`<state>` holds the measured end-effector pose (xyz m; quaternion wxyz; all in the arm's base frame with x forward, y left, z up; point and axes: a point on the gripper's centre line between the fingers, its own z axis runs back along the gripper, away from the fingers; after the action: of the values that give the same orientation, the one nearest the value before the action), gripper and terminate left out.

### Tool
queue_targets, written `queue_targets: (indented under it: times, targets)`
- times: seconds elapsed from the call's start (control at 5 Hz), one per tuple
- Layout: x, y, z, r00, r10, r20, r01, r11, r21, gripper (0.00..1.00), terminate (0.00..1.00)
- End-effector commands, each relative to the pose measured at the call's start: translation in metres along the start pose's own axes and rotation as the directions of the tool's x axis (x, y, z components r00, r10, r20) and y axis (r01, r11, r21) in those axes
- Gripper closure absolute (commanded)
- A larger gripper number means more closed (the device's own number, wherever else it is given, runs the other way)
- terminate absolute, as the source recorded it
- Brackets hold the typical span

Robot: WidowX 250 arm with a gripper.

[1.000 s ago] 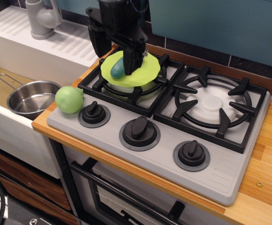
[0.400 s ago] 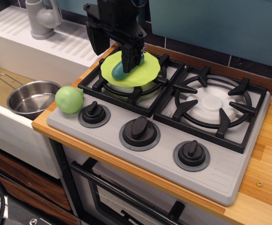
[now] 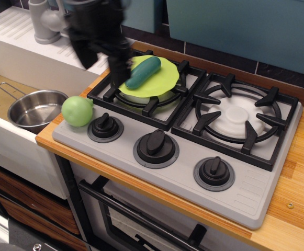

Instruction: Put cucumber on plate and pear in pot or pan in sink

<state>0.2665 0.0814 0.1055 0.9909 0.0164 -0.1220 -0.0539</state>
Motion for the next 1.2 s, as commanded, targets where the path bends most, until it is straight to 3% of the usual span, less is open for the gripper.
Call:
queue_targets:
  times: [0.0, 0.2, 1.0]
  targets:
    - [-0.005, 0.019, 0.000, 0.990, 0.041, 0.132, -0.058, 0.990, 0.125, 0.00, 0.00]
    - [-0.006, 0.029, -0.007, 0.986, 0.049, 0.162, -0.073, 0.986, 0.147, 0.00, 0.00]
    - [-0.005, 0.047, -0.023, 0.985, 0.100, 0.140, -0.120, 0.982, 0.145, 0.00, 0.00]
